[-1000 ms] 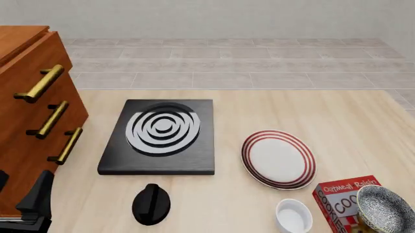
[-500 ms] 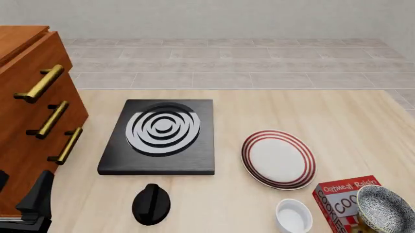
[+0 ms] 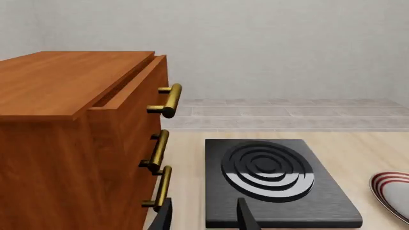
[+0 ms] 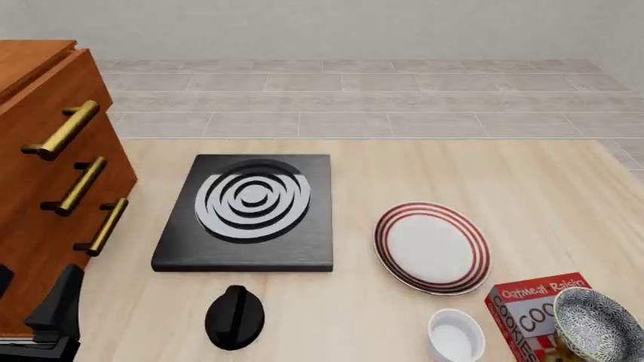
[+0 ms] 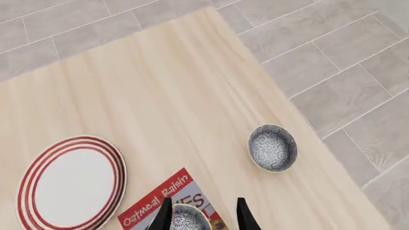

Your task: Pick the akita bowl on the cookies box and place it on the plate.

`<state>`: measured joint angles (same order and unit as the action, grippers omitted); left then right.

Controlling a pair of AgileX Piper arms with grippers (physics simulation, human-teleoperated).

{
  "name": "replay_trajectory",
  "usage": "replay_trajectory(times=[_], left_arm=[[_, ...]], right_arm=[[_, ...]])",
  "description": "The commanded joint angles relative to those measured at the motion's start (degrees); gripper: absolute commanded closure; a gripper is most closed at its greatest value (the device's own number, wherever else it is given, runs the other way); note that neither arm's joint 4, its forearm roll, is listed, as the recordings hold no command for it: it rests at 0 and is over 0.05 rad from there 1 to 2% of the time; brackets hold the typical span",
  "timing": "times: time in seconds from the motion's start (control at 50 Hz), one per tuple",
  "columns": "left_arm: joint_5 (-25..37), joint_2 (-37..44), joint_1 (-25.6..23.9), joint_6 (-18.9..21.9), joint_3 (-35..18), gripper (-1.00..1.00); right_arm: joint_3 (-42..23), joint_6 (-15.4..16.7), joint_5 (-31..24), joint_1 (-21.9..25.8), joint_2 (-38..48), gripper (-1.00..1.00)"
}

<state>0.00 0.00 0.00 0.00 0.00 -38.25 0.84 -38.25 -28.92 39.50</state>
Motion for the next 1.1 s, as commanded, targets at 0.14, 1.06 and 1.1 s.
replay_trajectory(times=[0.14, 1.06, 1.1], left_arm=[[0.0, 0.0, 0.0, 0.0, 0.0, -1.0], [0.0, 0.0, 0.0, 0.0, 0.0, -1.0], [0.0, 0.0, 0.0, 0.0, 0.0, -1.0]], right_arm=[[4.8, 1.3, 0.0, -0.7, -1.2, -1.0], [15.5, 2.7, 3.0, -2.5, 1.8, -1.0], [15.5, 2.9, 3.0, -2.6, 1.7, -1.0]])
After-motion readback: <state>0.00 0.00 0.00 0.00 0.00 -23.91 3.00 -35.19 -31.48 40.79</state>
